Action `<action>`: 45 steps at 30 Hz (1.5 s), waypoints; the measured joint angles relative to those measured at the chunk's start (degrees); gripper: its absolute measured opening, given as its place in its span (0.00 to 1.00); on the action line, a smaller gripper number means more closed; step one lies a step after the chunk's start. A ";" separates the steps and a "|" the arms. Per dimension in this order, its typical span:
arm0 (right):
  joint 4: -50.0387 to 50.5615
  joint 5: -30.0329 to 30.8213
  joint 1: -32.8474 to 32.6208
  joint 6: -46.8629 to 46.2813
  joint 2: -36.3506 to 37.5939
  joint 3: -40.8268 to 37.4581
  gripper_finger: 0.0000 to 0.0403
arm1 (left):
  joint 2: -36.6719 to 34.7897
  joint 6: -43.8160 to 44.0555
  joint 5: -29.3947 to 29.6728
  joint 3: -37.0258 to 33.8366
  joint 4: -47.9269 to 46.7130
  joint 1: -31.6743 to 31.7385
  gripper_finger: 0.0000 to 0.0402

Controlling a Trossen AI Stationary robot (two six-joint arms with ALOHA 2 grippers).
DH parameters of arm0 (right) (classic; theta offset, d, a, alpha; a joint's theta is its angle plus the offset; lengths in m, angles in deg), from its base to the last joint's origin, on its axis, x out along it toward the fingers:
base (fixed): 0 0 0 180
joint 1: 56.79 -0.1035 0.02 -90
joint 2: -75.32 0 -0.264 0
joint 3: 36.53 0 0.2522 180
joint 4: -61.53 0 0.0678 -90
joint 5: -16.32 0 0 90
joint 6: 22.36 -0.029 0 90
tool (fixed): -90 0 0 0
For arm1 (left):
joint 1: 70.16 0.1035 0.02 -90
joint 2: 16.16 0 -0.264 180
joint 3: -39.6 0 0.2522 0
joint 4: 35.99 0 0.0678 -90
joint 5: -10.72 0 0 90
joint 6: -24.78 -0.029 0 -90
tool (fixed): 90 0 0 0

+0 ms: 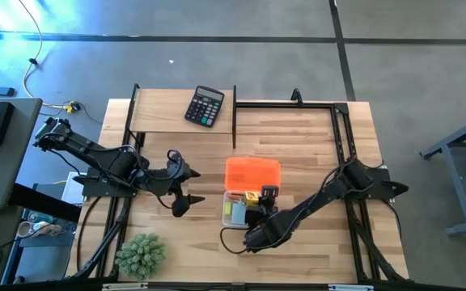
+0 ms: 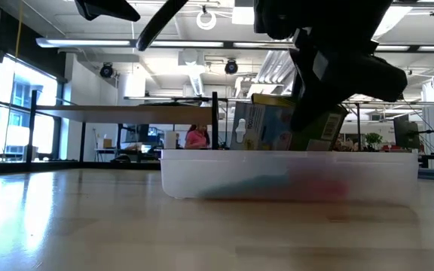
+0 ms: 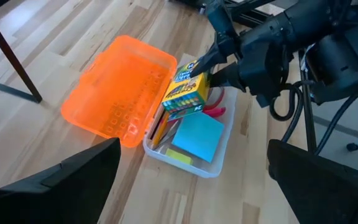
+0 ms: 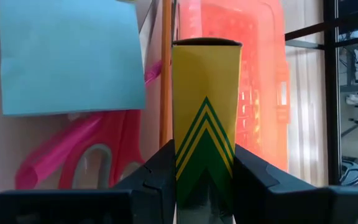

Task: Pack school essentials
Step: Put the crayons box into the supply box

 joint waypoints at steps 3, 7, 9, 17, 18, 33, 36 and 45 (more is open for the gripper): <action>-0.07 0.00 0.46 -0.04 -0.06 -0.11 0.26 | 0.00 -0.35 -0.02 0.00 0.00 0.02 0.99; 0.11 -0.37 1.44 -0.62 -0.06 -0.15 0.26 | 0.00 -0.47 -0.02 0.00 0.00 0.01 0.99; 0.06 -1.51 1.78 -0.59 -0.06 -0.15 0.26 | 0.00 -0.87 -0.04 0.00 0.00 0.02 0.99; -0.22 -4.26 2.10 -0.95 -0.06 -0.17 0.26 | 0.00 -2.01 -0.06 0.00 0.00 0.02 0.99; -0.32 -5.07 2.10 -1.04 -0.06 -0.17 0.26 | 0.00 -2.24 -0.05 0.00 0.00 0.00 0.99; 0.47 -9.96 2.83 -3.58 -0.06 -0.03 0.26 | 0.00 -3.01 -0.04 0.00 0.00 0.01 0.99; 0.47 -14.48 3.59 -3.50 -0.04 0.28 0.31 | 0.00 -3.02 -0.04 0.00 0.00 0.00 0.99; 0.70 -16.63 3.89 -8.43 -0.04 0.28 0.57 | 0.00 -3.02 -0.04 0.00 0.00 0.01 0.99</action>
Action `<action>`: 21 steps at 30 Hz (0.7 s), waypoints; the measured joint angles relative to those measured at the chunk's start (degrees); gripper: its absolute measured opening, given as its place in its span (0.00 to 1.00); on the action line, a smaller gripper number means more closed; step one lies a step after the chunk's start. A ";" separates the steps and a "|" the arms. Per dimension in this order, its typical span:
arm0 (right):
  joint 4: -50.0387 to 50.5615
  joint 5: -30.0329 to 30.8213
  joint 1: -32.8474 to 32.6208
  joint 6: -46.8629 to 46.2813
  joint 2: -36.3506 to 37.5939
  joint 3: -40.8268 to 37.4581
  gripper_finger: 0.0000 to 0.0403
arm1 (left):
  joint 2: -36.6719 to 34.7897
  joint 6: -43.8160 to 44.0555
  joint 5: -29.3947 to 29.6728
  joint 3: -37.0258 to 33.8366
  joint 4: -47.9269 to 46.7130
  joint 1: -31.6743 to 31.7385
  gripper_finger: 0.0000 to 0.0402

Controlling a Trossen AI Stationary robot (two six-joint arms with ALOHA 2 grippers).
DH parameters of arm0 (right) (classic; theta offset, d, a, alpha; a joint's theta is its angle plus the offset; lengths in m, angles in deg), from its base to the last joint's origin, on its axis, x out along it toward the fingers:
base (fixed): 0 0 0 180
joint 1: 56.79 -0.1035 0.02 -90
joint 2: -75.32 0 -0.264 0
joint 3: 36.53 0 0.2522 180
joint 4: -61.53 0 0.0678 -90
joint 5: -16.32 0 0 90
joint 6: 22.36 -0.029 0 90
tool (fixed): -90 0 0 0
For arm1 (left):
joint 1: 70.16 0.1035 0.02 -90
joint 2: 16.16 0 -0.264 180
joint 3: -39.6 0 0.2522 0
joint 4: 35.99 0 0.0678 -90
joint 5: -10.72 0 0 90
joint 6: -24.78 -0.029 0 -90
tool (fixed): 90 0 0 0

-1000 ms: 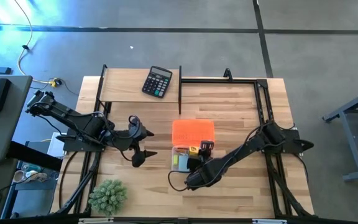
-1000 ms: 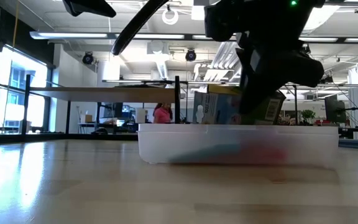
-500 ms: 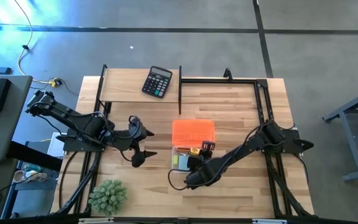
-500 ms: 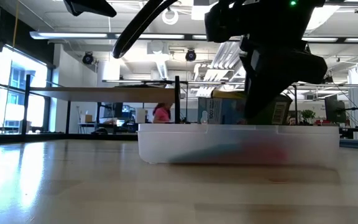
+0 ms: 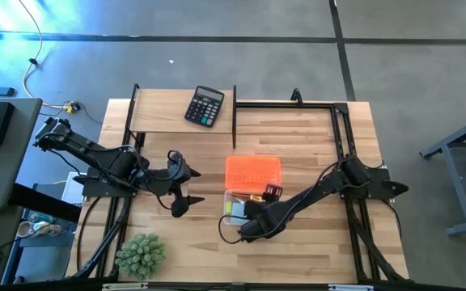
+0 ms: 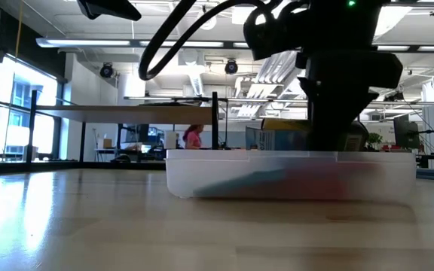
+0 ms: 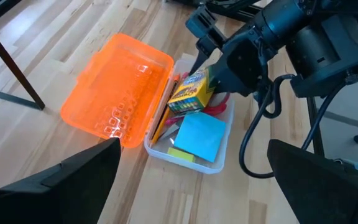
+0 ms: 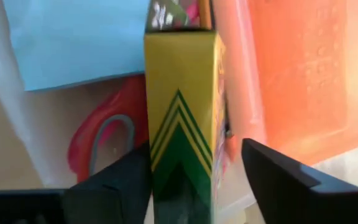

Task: Pack school essentials
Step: Put the crayons box into the supply box

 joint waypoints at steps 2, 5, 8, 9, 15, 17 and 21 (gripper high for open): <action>0.16 -1.49 -0.03 -1.97 0.10 0.00 0.60 | 0.00 0.00 0.00 0.00 0.00 0.00 0.99; 0.34 -2.54 -0.51 -3.15 0.20 0.01 0.61 | 0.00 0.00 0.00 0.00 0.00 0.00 0.99; 0.92 -3.28 -1.17 -3.20 0.20 1.25 0.61 | 0.00 0.00 0.00 0.00 -0.01 0.01 0.99; 0.97 -3.50 -1.41 -3.18 0.20 2.07 0.61 | 0.00 0.00 0.00 0.00 0.00 0.01 0.99; 6.49 -0.78 -2.50 -5.99 0.22 9.00 0.61 | 0.00 0.00 0.00 0.00 -0.02 -0.01 0.99; 8.21 0.65 -2.62 -7.22 0.21 11.31 0.61 | 0.00 0.00 0.00 0.00 0.00 0.01 0.99; 9.34 1.19 -2.60 -8.06 0.22 15.93 0.61 | 0.00 0.00 0.00 0.00 0.00 0.01 0.99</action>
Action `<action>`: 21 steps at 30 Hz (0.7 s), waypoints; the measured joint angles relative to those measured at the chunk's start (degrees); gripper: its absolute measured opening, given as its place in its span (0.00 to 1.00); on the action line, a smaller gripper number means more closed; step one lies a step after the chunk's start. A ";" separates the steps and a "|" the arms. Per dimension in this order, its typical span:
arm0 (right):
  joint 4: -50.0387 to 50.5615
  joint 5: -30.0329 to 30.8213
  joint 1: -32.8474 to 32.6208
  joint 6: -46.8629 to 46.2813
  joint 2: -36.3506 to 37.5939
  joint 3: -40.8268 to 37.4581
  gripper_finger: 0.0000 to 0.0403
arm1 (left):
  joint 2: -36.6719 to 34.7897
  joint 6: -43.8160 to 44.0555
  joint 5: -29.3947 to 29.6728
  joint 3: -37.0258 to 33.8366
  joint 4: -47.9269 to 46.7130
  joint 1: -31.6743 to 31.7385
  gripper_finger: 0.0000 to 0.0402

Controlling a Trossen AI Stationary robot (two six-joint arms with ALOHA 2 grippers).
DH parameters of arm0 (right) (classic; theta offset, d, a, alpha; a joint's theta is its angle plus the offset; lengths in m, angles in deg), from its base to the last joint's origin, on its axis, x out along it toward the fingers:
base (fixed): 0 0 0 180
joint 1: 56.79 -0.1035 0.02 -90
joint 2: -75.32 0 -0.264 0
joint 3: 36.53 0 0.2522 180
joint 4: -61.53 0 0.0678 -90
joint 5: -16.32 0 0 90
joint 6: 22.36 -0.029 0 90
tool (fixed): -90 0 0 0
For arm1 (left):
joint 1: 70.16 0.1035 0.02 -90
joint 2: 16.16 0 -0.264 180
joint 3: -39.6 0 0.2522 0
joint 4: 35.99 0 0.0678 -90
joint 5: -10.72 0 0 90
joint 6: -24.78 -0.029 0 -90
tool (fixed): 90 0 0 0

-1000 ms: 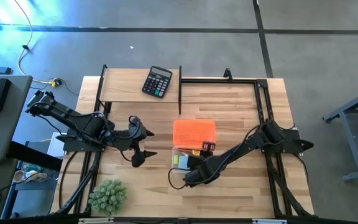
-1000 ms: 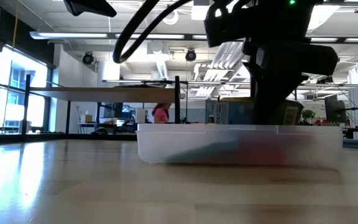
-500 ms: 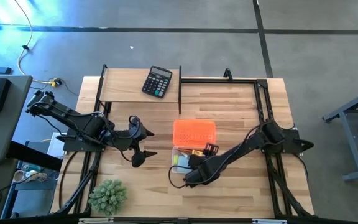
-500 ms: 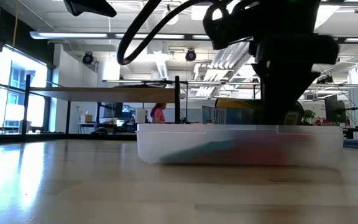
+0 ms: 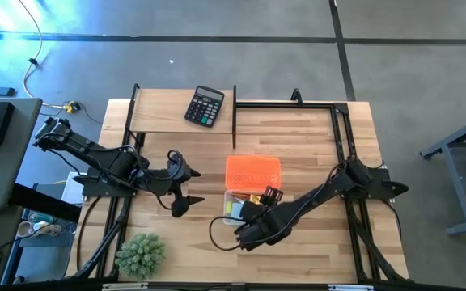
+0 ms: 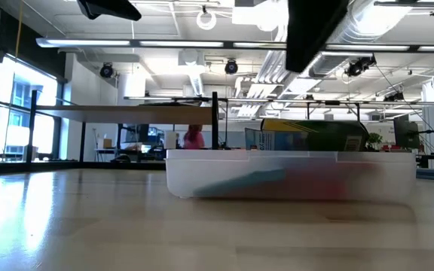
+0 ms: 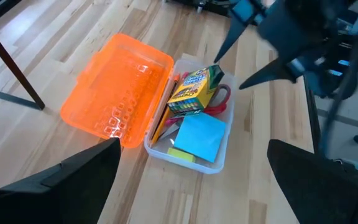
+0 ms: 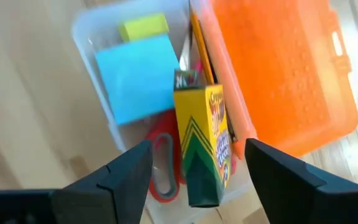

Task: Pack school essentials
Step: Put the crayons box into the supply box

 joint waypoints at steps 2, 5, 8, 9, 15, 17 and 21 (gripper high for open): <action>0.43 0.26 0.24 -0.10 0.00 1.99 0.61 | 0.00 0.02 -0.12 0.00 -0.02 0.00 0.99; 3.77 0.70 0.95 -2.30 0.00 4.32 0.61 | 0.00 0.02 -1.06 0.00 -0.36 0.00 0.99; 8.26 0.79 1.62 -5.53 -0.02 5.73 0.61 | 0.00 0.53 -1.86 0.00 -1.59 0.00 0.99; 9.39 0.81 1.80 -6.51 -0.02 6.25 0.61 | -0.04 0.89 -2.07 0.00 -2.31 -0.02 0.99; 12.88 0.89 1.79 -9.54 0.60 8.03 0.61 | -3.15 1.36 -2.11 -0.04 -8.16 0.00 0.99; 12.91 1.47 1.90 -11.48 1.50 8.03 0.61 | -4.46 0.84 -2.13 -0.02 -8.07 0.00 0.99; 12.90 2.97 2.10 -16.08 4.06 8.03 0.61 | -6.97 -0.44 -2.88 0.04 -8.44 0.00 0.99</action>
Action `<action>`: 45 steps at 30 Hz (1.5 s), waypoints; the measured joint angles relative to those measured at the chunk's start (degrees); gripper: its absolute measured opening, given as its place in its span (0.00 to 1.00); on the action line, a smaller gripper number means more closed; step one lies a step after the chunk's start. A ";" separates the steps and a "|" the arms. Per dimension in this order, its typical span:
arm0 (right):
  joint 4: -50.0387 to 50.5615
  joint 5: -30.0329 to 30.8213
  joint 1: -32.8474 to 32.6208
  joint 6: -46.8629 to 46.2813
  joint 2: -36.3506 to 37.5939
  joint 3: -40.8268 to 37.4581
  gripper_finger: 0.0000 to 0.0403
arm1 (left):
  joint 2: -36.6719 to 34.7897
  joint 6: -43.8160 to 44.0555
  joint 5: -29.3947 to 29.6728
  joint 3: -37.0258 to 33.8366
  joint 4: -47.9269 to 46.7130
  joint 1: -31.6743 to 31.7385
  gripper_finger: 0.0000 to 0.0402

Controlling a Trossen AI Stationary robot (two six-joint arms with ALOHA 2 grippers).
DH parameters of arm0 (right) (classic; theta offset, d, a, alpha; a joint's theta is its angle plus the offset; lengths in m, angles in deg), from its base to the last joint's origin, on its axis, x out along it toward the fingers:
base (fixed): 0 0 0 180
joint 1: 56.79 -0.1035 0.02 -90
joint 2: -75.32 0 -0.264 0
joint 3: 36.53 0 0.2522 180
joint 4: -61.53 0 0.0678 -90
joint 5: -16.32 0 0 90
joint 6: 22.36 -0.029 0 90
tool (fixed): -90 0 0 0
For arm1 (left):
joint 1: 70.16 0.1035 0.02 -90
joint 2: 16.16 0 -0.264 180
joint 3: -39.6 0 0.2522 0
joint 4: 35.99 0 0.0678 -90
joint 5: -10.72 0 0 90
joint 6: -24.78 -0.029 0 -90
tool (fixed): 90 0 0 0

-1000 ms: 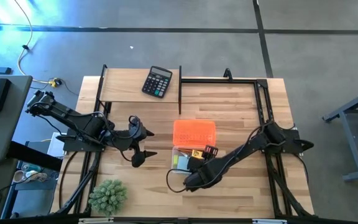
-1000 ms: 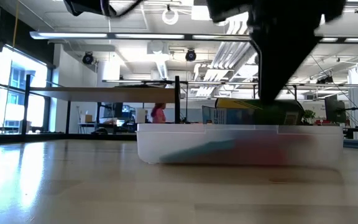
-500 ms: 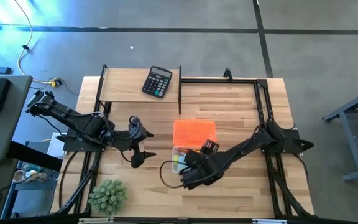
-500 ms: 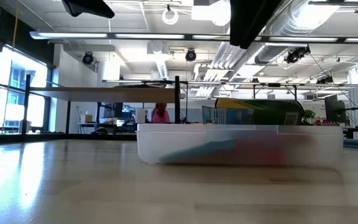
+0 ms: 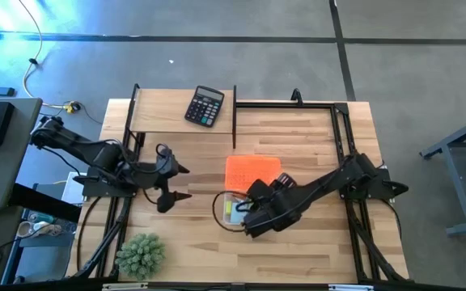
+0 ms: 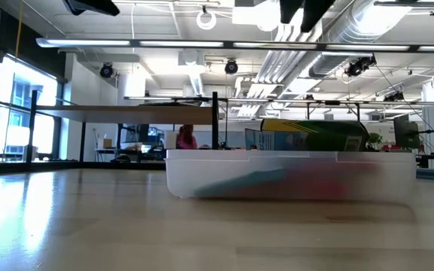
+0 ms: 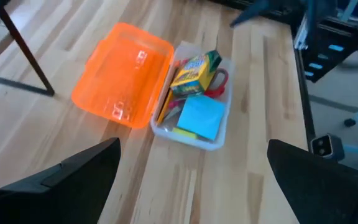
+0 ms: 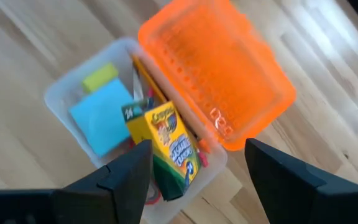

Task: Pack school essentials
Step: Put the crayons box into the supply box

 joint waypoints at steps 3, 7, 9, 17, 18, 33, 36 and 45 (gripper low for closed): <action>0.00 1.27 -0.04 -2.82 2.16 0.00 0.61 | -1.52 -0.39 -0.29 -0.07 -0.80 0.00 0.99; -0.02 2.92 0.20 -5.84 5.50 0.02 0.61 | -2.45 -3.13 -2.32 -0.06 -0.57 0.00 0.99; -0.01 4.32 0.58 -5.98 6.80 -0.03 0.61 | -2.35 -4.25 -2.42 -0.06 -0.59 -0.02 0.99; -1.14 2.41 3.71 -7.39 12.18 -10.39 0.61 | 2.65 -7.20 -1.46 -0.02 5.63 -0.34 0.99; -2.71 1.43 4.02 -7.38 13.11 -12.17 0.61 | 3.52 -8.05 -1.30 -0.04 6.68 -0.63 0.99; -34.67 -7.52 4.20 -6.31 21.69 -34.62 0.61 | 21.85 -11.07 0.34 -0.02 26.50 -2.75 0.99; -38.43 -8.20 4.20 -5.56 21.55 -36.71 0.61 | 25.69 -11.04 0.36 -0.04 30.16 -2.69 0.99; -42.43 -8.73 4.20 -5.85 21.53 -41.02 0.61 | 34.06 -10.26 -0.33 -0.03 35.44 -2.74 0.99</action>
